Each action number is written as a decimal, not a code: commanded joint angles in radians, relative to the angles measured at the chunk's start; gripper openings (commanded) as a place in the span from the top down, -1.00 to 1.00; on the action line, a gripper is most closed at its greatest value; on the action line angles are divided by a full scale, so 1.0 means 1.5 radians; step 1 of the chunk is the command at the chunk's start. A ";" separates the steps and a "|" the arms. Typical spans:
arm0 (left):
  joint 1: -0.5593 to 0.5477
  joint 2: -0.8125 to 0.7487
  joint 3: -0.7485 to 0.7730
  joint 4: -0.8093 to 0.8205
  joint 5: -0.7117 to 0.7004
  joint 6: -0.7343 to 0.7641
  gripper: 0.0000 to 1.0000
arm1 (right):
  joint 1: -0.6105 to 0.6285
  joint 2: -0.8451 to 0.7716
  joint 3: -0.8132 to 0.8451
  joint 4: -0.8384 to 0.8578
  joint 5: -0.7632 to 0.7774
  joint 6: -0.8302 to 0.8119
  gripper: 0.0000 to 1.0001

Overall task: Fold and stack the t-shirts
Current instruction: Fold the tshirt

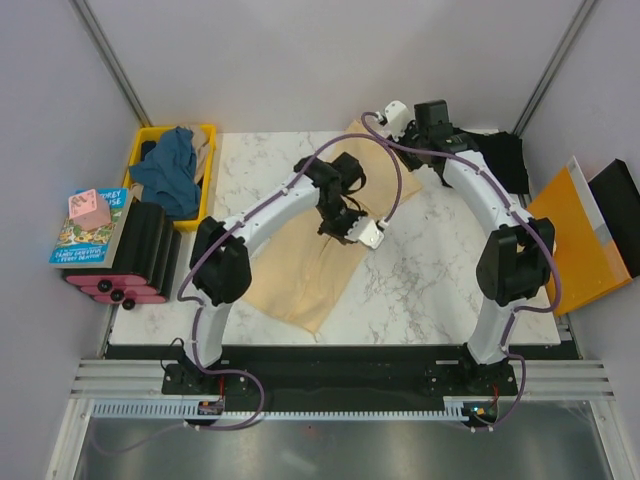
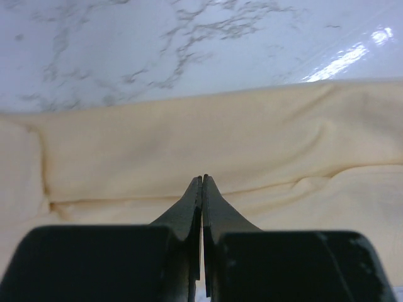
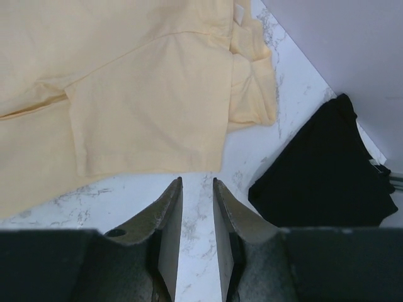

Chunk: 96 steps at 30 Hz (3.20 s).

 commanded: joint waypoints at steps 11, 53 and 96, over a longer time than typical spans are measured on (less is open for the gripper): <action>0.340 -0.313 -0.210 0.356 -0.154 -0.458 -0.64 | 0.071 0.062 0.022 -0.040 -0.148 0.013 0.00; 0.444 -0.344 -0.285 0.532 -0.306 -0.515 -0.99 | 0.319 0.074 -0.270 -0.188 -0.183 -0.179 -0.11; 0.198 0.158 0.082 0.513 0.124 -0.027 0.96 | 0.007 -0.037 -0.041 0.085 0.189 0.017 0.10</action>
